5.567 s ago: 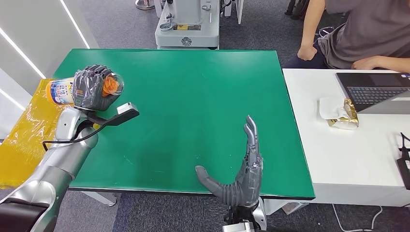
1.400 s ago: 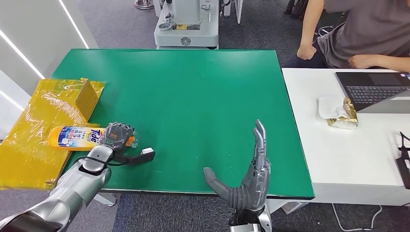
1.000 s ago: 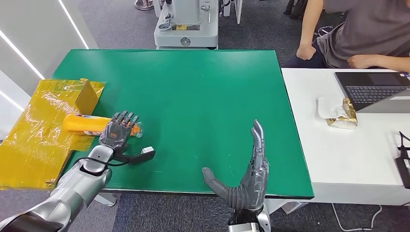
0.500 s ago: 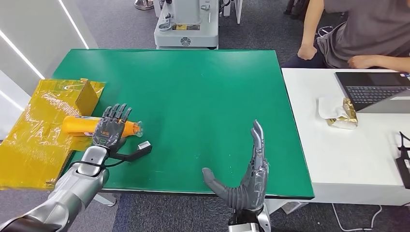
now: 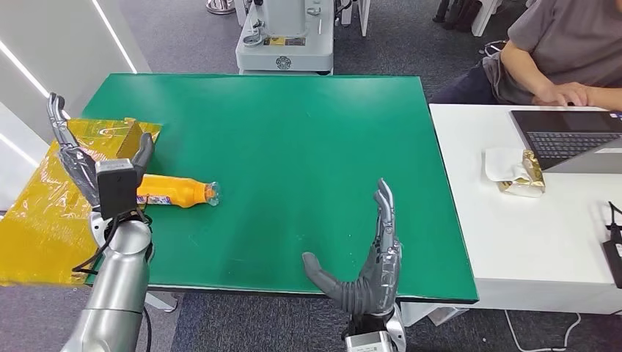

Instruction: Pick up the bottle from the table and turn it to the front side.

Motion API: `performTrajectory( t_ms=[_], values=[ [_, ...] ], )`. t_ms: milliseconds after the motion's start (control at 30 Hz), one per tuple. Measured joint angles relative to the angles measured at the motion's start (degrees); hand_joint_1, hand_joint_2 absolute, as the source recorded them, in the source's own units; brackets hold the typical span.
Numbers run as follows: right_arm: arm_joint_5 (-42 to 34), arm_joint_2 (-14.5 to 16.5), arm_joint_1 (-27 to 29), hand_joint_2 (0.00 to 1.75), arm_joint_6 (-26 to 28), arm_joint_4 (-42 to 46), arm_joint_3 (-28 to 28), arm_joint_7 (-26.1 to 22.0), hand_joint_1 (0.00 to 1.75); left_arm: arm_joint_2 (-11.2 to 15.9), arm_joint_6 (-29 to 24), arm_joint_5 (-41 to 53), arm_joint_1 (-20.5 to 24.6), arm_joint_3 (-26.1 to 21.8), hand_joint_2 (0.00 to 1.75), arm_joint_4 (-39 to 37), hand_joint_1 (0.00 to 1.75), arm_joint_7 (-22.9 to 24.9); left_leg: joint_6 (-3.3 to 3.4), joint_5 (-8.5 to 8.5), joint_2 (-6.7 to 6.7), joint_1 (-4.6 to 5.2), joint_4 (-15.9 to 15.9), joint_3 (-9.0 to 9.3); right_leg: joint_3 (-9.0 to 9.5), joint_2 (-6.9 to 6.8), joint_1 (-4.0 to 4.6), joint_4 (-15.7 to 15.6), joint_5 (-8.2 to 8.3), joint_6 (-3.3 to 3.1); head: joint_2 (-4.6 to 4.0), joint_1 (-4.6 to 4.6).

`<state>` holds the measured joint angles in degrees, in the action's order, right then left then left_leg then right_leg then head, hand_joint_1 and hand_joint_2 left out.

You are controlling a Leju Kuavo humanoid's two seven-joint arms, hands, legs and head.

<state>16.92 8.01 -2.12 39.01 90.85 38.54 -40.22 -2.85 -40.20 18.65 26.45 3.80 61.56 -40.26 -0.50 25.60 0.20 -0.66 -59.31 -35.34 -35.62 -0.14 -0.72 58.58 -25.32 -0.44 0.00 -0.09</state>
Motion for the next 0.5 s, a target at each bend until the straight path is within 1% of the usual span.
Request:
performTrajectory(
  t_ms=[67,133,267,300,333,400,433,500],
  values=[
    [0.08,-0.2,0.29,1.75,0.0,0.05,0.07,0.0,0.0,-0.54,0.02,-5.63,-1.11,5.23,1.75,5.06,0.0,-0.01,0.02,0.02,0.01,0.02,0.0,-0.01,0.02,0.01,-0.01,-0.01,0.0,0.01,0.0,0.01],
    [0.17,-0.31,0.48,1.75,0.0,0.11,0.08,0.0,0.0,-0.95,0.05,-8.54,-1.68,8.79,1.75,8.27,0.0,-0.01,0.04,0.03,0.03,0.03,-0.01,-0.02,0.02,0.03,-0.01,-0.02,0.0,0.01,0.0,0.02],
    [0.22,-0.33,0.51,1.75,0.0,0.14,0.08,0.0,0.0,-1.18,0.42,-9.55,-1.9,10.52,1.75,9.91,0.0,0.0,0.05,0.04,0.04,0.03,-0.01,-0.02,0.02,0.04,-0.02,-0.03,0.0,0.01,0.0,0.02],
    [0.25,-0.33,0.51,1.75,0.0,0.15,0.08,0.0,0.0,-1.41,1.54,-11.12,-2.16,11.57,1.75,11.34,0.0,0.0,0.05,0.04,0.03,0.03,-0.01,-0.02,0.02,0.04,-0.02,-0.03,0.0,0.01,0.0,0.01],
    [0.4,-0.33,0.5,1.75,0.0,0.15,0.08,0.0,0.0,-2.06,4.01,-13.19,-2.71,12.76,1.75,13.35,0.0,0.0,0.05,0.04,0.03,0.03,-0.01,-0.01,0.02,0.03,-0.02,-0.03,0.0,0.02,0.0,0.01],
    [0.95,-0.33,0.52,1.75,0.0,0.14,0.01,0.0,0.0,-3.99,10.39,-16.94,-4.31,14.77,1.75,17.32,0.0,0.0,0.05,0.04,0.02,0.03,-0.01,-0.01,0.02,0.02,-0.02,-0.03,-0.01,0.03,0.0,0.0],
    [1.18,-0.32,0.55,1.75,0.0,0.11,-0.07,0.0,0.0,-5.09,13.12,-17.41,-5.19,15.19,1.75,18.45,0.0,0.0,0.05,0.04,0.03,0.03,-0.01,-0.01,0.02,0.02,-0.02,-0.03,-0.01,0.03,0.0,0.0],
    [1.2,-0.29,0.6,1.75,0.0,0.03,-0.22,0.0,0.0,-6.42,15.14,-16.98,-6.37,15.8,1.75,19.44,0.0,0.0,0.05,0.04,0.04,0.03,-0.01,-0.01,0.02,0.04,-0.02,-0.03,-0.01,0.03,0.0,0.0]
  ],
)
